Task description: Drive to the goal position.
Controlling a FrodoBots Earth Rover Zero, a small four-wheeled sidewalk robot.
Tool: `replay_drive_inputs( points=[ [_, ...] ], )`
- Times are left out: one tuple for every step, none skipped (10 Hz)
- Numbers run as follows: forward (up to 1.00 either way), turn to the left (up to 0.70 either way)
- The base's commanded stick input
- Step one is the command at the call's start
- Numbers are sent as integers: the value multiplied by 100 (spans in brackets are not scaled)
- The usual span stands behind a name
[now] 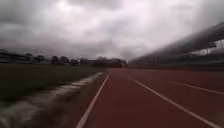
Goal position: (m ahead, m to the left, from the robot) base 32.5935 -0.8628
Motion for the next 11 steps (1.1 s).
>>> replay_drive_inputs(
  points=[
    [70,0],
    [70,0],
    [70,0],
    [70,0],
    [70,0],
    [70,0],
    [70,0],
    [70,0],
    [70,0],
    [70,0],
    [70,0]
  ],
)
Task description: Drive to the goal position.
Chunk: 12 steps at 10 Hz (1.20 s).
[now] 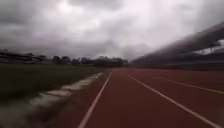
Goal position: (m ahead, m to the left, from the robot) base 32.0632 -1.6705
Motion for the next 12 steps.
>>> replay_drive_inputs(
  points=[
    [70,0],
    [70,0],
    [70,0],
    [70,0],
    [70,0],
    [70,0],
    [70,0],
    [70,0],
    [70,0],
    [70,0],
    [70,0],
    [70,0]
  ],
)
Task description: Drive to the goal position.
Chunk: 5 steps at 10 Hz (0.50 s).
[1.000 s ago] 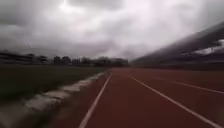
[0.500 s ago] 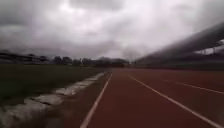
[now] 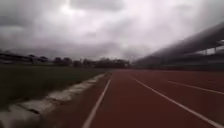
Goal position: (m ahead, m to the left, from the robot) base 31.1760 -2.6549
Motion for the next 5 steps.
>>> replay_drive_inputs(
  points=[
    [70,0],
    [70,0],
    [70,0],
    [70,0],
    [70,0]
  ],
)
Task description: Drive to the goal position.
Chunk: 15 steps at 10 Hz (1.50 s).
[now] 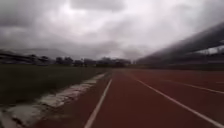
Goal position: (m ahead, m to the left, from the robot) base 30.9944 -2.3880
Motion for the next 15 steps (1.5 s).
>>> replay_drive_inputs(
  points=[
    [70,0],
    [70,0],
    [70,0],
    [70,0],
    [70,0],
    [70,0],
    [70,0],
    [70,0],
    [70,0],
    [70,0],
    [70,0],
    [70,0],
    [70,0],
    [70,0],
    [70,0]
  ],
)
